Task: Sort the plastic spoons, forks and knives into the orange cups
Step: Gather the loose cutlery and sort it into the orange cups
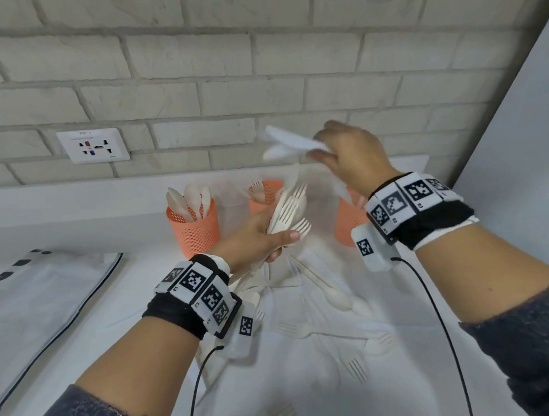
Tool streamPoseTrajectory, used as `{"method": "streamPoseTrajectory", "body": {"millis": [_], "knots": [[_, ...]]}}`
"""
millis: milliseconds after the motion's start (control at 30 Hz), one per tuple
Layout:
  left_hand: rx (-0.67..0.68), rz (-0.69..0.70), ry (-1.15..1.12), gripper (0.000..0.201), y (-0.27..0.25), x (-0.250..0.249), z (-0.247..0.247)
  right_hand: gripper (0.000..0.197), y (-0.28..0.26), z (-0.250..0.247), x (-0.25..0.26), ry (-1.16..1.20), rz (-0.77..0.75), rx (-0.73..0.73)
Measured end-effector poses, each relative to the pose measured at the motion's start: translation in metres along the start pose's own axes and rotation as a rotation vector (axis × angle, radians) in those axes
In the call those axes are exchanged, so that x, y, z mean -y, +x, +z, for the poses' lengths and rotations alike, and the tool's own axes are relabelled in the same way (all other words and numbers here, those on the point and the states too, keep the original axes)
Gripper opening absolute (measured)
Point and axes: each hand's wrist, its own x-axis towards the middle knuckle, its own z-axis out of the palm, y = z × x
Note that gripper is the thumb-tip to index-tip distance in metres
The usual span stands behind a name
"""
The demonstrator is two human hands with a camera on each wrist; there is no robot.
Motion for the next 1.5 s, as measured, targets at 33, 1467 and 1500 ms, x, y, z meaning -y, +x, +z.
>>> {"method": "streamPoseTrajectory", "body": {"millis": [33,1467,1500], "knots": [[-0.018,-0.003,0.003,0.031,0.000,0.002,-0.001,0.034,0.002,0.001,-0.010,0.058,0.068,-0.073],[-0.441,0.202,-0.107,0.017,-0.010,0.001,0.000,0.012,-0.044,0.054,0.093,1.167,0.491,0.090],[-0.431,0.209,-0.093,0.020,-0.012,0.001,-0.001,0.008,-0.043,0.054,0.095,1.215,0.515,0.119]]}}
